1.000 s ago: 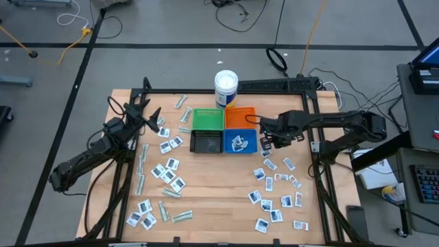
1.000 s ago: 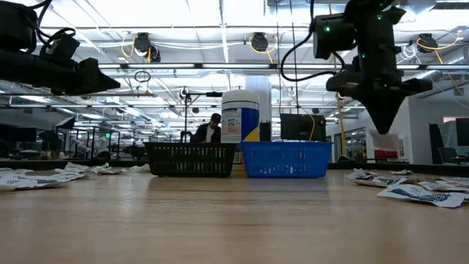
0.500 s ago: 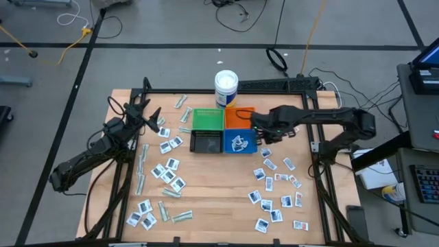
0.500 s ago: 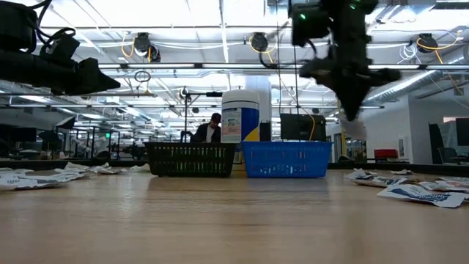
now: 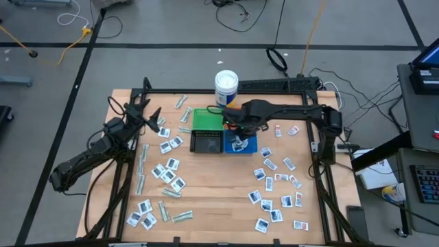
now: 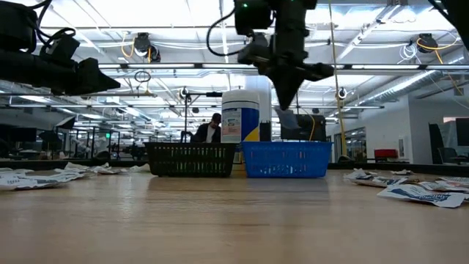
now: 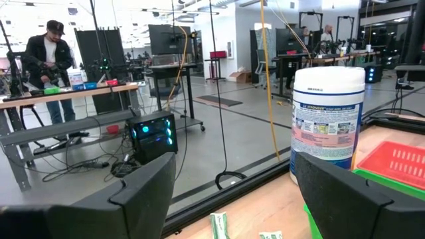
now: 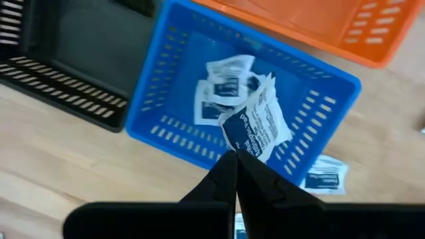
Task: Pick & Place First Aid Supplies
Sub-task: Put the blue alcohol pad into the blue basket
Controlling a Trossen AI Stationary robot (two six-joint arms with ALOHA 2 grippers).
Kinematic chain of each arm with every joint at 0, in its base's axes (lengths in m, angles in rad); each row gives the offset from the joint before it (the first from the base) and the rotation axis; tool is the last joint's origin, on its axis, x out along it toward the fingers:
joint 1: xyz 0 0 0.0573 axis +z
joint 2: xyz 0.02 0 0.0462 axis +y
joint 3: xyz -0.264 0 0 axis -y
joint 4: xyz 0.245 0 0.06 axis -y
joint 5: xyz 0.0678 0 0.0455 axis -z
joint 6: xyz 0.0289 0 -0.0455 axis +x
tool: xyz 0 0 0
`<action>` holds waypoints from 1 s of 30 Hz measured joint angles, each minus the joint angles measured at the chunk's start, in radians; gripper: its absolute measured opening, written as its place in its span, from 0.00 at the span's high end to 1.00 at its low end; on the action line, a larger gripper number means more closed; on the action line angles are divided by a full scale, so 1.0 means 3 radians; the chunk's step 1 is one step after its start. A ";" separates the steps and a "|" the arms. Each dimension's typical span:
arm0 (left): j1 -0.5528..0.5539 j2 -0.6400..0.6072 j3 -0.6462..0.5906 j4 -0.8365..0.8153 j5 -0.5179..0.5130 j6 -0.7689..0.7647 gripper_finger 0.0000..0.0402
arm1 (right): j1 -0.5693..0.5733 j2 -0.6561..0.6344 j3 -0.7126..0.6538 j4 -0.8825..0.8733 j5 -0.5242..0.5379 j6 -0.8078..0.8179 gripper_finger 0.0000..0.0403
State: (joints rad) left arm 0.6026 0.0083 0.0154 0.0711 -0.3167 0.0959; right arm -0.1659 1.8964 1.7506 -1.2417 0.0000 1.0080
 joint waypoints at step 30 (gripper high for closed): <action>0.0001 0.0001 -0.0001 0.0000 0.0001 0.0001 0.23 | 0.0079 0.0547 0.0058 0.0163 0.0167 -0.0091 0.87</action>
State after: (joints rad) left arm 0.6029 0.0086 0.0151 0.0711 -0.3164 0.0962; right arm -0.1421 2.0604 1.7679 -1.1928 0.0502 0.9806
